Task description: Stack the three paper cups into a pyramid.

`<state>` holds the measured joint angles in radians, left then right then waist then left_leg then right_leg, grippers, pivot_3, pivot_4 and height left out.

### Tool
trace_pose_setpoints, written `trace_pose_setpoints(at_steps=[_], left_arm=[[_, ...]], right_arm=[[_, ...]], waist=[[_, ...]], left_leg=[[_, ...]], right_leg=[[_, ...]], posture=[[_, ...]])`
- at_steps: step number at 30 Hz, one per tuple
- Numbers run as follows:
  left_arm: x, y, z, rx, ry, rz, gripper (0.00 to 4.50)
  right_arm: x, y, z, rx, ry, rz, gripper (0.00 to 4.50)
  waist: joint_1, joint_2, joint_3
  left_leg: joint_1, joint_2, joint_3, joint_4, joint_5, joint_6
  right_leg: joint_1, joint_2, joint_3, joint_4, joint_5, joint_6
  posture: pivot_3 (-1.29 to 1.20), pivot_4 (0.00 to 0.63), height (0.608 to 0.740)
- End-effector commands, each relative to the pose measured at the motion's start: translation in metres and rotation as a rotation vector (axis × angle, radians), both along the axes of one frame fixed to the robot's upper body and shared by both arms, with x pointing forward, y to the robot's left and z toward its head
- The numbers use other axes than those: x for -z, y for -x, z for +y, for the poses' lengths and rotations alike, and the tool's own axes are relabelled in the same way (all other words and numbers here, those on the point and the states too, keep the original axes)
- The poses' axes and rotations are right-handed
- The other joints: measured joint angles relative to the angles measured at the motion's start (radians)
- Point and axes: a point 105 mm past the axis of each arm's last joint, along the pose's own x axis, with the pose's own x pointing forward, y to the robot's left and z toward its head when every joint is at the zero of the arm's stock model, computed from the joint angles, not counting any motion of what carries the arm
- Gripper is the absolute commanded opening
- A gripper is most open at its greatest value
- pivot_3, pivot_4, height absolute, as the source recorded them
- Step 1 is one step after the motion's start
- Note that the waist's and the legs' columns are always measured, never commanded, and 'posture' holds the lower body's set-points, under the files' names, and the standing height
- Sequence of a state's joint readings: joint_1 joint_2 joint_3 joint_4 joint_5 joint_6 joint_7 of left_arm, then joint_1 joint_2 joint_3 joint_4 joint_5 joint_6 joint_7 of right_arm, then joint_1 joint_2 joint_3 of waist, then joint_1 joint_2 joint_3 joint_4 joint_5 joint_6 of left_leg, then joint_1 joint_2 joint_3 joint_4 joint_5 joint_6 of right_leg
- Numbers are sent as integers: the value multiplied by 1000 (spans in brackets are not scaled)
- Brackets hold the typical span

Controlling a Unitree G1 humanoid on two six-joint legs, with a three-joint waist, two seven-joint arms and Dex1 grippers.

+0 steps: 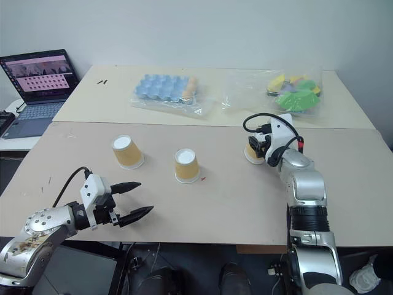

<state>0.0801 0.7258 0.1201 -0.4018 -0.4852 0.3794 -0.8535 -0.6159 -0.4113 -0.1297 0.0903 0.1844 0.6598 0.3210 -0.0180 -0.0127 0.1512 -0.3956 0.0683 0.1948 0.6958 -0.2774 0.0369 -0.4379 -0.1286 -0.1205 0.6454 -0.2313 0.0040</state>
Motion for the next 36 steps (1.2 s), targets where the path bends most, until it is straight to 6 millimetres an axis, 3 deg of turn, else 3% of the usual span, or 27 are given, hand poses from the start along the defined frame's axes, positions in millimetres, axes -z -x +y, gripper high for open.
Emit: trace_pose_setpoints(at_steps=[1, 5, 10, 15, 28, 30, 33, 36], left_arm=[[-7, 1, -3, 15, -12, -28, 4500], [-6, 1, -4, 16, -14, -22, 4500], [-6, 1, -5, 23, -13, -18, 4500], [-9, 2, -5, 18, -11, -24, 4500], [-11, 3, 0, -24, -10, -34, 4500], [-10, 2, 1, -37, -9, -36, 4500], [-10, 2, 1, -53, -2, -40, 4500], [-10, 2, 3, -78, 3, -45, 4500]], right_arm=[[-49, 15, 37, -234, 37, -141, 2653], [-50, 41, 73, -517, 104, -117, 2653], [-15, 57, 100, -721, 187, 7, 2653], [9, 54, 110, -774, 216, 58, 2653], [11, 43, 122, -802, 210, 41, 2653], [10, 44, 123, -811, 208, 40, 3665], [1, 50, 125, -833, 200, 9, 4457], [-21, 58, 118, -856, 142, -45, 4457]], waist=[[0, 0, 0], [-2, 0, 0], [1, 0, 0], [2, 0, 0], [-5, 0, 0], [-5, 0, 0], [-2, 0, 0], [1, 0, 0]], left_leg=[[0, 0, 0, 0, 0, 0], [0, 0, 0, 0, 0, 0], [0, 0, 0, 0, 0, 0], [0, 0, 0, 0, 0, 0], [3, 1, 0, 1, 0, 0], [3, 1, 0, 1, 0, 0], [3, 1, 0, 1, 0, 0], [2, 1, 0, 1, 0, 0]], right_leg=[[0, 0, 0, 0, 0, 0], [-1, 0, 0, 0, 0, 0], [0, 0, 0, 0, 0, 0], [0, 0, 0, 0, 0, 0], [2, 0, 0, 1, 0, 0], [2, 0, 0, 1, 0, 0], [2, 0, 1, 1, 0, 0], [1, 0, 0, 1, 0, 0]], posture=[[0, 150, 735], [0, 150, 735], [0, 150, 735], [0, 150, 735], [0, 150, 735], [0, 150, 735], [0, 150, 735], [0, 150, 735]])
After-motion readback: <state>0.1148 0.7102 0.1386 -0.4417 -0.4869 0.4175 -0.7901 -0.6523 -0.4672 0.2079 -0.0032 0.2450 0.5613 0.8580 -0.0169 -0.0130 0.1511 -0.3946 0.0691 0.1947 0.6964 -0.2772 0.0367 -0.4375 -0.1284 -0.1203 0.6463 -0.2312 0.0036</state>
